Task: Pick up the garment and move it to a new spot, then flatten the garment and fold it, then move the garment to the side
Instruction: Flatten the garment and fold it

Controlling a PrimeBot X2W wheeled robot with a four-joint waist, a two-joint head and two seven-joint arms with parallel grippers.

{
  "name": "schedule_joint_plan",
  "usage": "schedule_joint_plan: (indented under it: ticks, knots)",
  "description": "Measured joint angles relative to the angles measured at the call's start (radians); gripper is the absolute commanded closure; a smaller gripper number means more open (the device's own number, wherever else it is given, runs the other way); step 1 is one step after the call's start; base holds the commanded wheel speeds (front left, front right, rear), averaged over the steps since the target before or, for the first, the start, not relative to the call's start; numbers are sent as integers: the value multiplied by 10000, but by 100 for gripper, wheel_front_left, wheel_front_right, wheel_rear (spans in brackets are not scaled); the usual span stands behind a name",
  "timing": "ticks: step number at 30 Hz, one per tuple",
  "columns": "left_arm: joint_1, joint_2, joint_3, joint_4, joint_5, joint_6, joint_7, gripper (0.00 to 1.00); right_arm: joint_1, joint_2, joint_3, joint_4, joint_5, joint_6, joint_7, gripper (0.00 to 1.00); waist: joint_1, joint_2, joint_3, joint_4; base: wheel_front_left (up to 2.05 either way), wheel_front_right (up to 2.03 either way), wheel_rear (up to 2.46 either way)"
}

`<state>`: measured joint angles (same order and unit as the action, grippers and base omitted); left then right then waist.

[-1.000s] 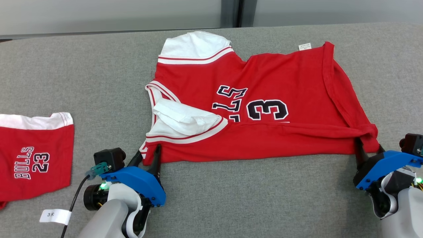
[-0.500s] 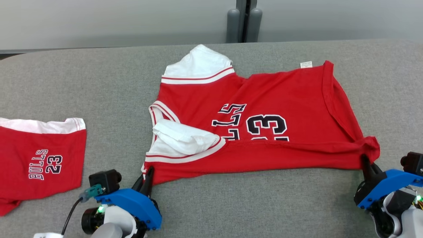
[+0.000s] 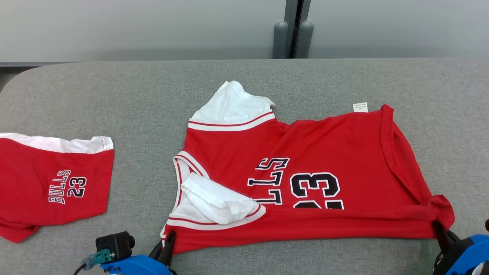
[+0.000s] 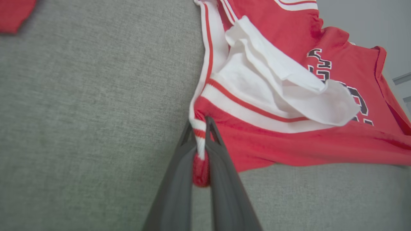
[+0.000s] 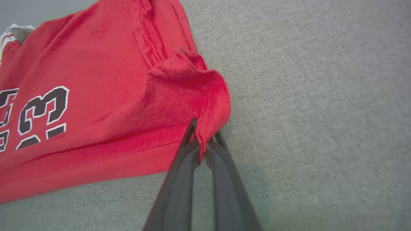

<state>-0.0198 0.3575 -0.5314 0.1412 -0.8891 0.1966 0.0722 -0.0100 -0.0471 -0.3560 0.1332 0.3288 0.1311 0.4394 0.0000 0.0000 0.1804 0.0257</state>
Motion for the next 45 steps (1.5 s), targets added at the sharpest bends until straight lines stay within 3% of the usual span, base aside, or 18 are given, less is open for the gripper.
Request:
schedule_joint_plan:
  ticks: [3,4,5,6,7,17,23,29,34,45]
  knots:
    - [239,180,12,-330,-77,174,219,100,346,0,-130,-282,188,4,255,100,0,0,-71,16,0,0,0]
    - [314,211,23,-437,-82,245,240,93,430,2,-128,-351,242,6,320,66,0,0,-87,-3,0,0,0]
    - [379,232,36,-522,-98,324,290,53,513,2,-123,-412,290,6,401,0,0,0,-97,-26,0,0,0]
    - [417,261,36,-591,-142,364,387,8,566,-4,-132,-454,303,2,447,0,0,0,-103,-47,0,0,0]
    - [454,307,38,-656,-196,420,474,0,608,-10,-155,-499,297,-6,477,0,0,0,-108,-65,0,0,0]
    - [512,750,125,-1862,-242,625,943,0,173,-15,15,-1505,-278,-4,711,0,0,0,-28,-321,0,0,0]
    - [-931,1208,359,-2445,192,715,1390,0,-1070,-19,370,-2286,-786,-4,1267,0,0,0,155,-544,0,0,0]
    - [-3708,1651,297,-1871,546,-255,2370,0,-2662,-33,1530,-1904,-963,-4,1555,0,0,0,676,-815,0,0,0]
    - [-5558,1975,514,-606,38,-1129,3442,0,-3984,-98,2491,-1231,-869,-4,1384,0,2,0,1420,-1375,0,0,0]
    - [-8043,2987,564,872,146,-1916,5039,0,-5878,-44,3889,-249,196,-4,328,0,2,0,3053,-2751,0,0,0]
